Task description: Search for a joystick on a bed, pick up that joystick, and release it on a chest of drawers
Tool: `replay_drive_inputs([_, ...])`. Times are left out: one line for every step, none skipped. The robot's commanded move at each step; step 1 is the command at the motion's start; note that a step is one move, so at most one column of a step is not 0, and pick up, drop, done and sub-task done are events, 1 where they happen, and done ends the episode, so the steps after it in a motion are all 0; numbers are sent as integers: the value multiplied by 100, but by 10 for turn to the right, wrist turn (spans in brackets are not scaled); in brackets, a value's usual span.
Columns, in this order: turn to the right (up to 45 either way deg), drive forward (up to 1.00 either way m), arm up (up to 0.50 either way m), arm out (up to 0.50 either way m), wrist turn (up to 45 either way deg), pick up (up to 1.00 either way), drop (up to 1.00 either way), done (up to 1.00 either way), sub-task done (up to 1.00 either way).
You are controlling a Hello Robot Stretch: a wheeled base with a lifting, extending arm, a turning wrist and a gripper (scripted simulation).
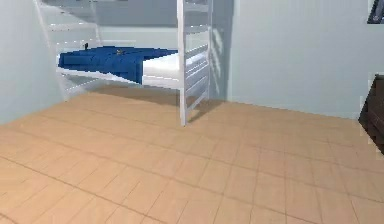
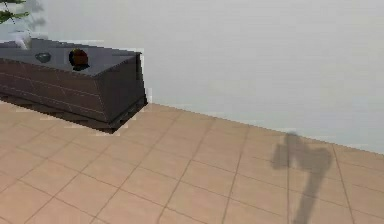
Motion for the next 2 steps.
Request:
replay_drive_inputs([0, 100, 0, 0, 0, 0, 0, 0, 0])
replay_drive_inputs([0, 85, 0, 0, 0, 0, 0, 0, 0])
